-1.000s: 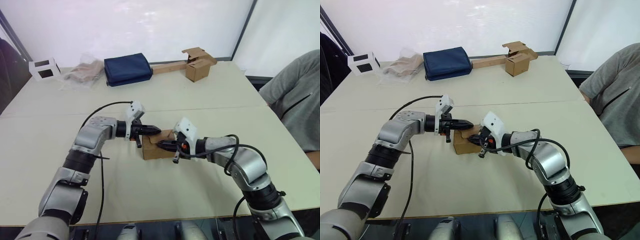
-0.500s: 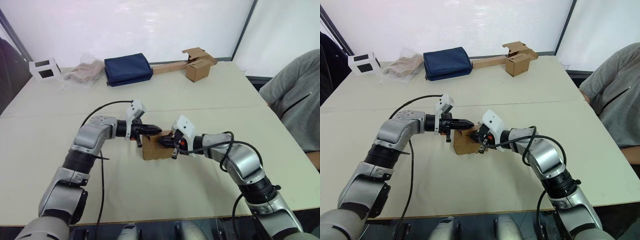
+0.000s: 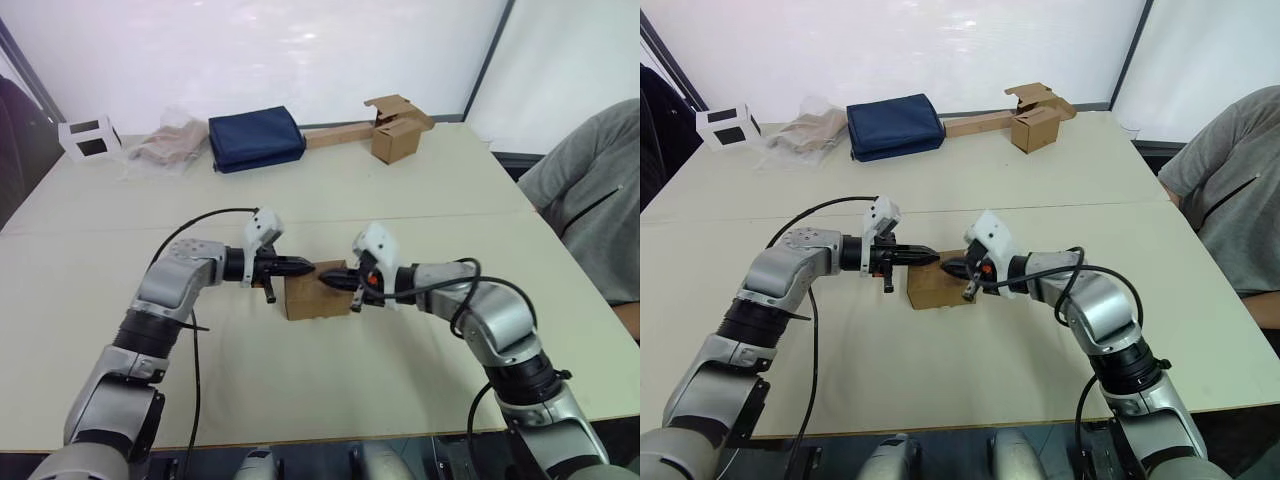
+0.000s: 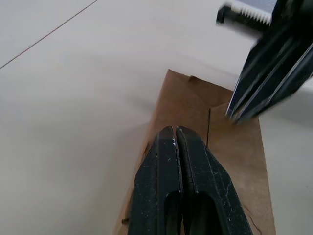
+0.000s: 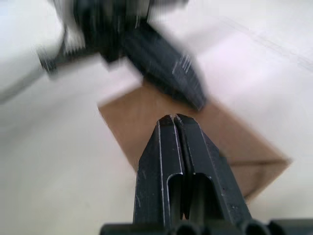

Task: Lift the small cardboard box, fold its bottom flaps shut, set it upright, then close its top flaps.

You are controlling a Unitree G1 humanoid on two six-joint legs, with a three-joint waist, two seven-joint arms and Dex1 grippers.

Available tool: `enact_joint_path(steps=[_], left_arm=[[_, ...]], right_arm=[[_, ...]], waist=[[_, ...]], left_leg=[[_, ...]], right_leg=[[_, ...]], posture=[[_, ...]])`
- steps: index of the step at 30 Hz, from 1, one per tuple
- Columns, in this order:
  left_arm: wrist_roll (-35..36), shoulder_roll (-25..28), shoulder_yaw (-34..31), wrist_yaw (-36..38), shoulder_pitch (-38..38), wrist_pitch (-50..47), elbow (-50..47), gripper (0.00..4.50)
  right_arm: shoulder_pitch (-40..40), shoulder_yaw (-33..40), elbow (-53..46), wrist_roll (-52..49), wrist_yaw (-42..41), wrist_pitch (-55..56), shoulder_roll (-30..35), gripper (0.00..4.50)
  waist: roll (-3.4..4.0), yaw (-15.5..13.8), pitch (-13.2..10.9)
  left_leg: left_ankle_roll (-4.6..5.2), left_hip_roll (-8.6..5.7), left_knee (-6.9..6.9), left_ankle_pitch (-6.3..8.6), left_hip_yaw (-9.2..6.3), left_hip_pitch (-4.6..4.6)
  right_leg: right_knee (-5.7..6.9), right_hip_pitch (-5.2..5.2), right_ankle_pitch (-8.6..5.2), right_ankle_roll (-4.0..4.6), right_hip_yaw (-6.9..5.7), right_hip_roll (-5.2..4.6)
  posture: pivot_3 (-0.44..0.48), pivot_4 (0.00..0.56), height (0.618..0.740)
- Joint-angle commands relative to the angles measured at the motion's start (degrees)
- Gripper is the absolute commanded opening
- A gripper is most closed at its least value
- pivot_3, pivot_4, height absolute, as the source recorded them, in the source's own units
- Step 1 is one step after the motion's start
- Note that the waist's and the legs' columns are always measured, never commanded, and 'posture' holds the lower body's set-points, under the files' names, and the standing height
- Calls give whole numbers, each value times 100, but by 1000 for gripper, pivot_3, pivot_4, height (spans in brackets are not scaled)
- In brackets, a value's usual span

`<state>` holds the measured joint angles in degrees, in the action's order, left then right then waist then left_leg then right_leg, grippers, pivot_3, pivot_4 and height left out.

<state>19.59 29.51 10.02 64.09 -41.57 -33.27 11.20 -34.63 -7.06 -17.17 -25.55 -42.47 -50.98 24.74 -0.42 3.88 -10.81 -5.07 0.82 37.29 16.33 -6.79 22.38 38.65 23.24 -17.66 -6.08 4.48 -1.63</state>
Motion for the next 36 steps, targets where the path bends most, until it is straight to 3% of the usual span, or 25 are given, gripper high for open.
enact_joint_path(steps=[1,16,27,31,36], left_arm=[[-42,54,13,21,44,-16,-137,57],[474,91,-492,-152,-152,-609,-583,57],[123,124,-81,-342,482,-356,-589,57],[138,130,-138,-384,560,-338,-643,57],[552,166,-676,-489,575,-483,-937,57]], right_arm=[[-180,330,-313,-299,122,-61,-67,0],[-50,160,258,-3,351,610,-135,0],[555,-607,1044,751,15,1366,101,0],[485,-420,1095,688,25,1424,32,0],[226,106,618,140,68,1040,-32,0]], waist=[[0,-1,0],[0,7,0],[-2,1,2],[-2,-6,4],[-1,-3,3]], left_leg=[[0,0,-1,0,0,0],[0,0,-2,0,0,0],[0,0,-1,0,1,-1],[0,0,0,0,0,-11],[0,1,0,0,0,-10]], right_leg=[[0,0,0,0,0,0],[0,0,0,0,0,1],[-1,0,0,0,1,0],[-1,-14,0,0,0,0],[-1,-12,0,0,0,0]], posture=[[0,150,740],[0,150,740],[0,150,740],[0,150,740],[0,150,740]])
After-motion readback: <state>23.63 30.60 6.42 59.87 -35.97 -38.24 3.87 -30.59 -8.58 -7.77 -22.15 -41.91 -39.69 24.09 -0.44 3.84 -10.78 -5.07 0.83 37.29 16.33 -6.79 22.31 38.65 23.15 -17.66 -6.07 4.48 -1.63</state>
